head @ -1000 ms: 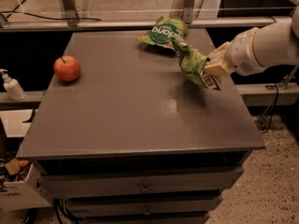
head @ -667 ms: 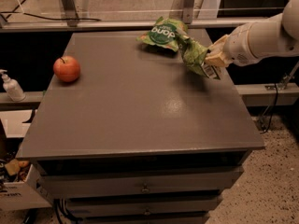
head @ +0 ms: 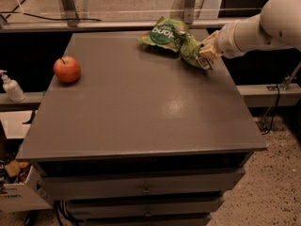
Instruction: Move green rice chip bag near green jalapeno chip bag
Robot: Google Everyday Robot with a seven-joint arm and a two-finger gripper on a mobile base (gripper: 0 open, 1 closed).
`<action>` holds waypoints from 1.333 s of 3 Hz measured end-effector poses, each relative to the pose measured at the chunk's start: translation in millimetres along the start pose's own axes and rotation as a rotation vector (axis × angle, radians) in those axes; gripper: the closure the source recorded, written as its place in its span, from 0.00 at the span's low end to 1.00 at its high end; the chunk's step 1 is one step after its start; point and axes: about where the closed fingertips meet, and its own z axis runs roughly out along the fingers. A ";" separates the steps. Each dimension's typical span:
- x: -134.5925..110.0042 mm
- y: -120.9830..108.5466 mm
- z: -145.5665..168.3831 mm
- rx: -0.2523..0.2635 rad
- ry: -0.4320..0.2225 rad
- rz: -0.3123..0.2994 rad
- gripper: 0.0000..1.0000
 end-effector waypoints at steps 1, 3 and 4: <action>3.5 -5.4 23.1 -0.005 0.028 -0.032 0.82; 5.8 -7.5 27.4 0.007 0.082 -0.083 0.36; 1.7 -6.8 24.8 0.012 0.090 -0.097 0.13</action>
Offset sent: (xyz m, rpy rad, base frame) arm 0.0279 0.0004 -0.0191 -0.1479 -0.0184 -0.0040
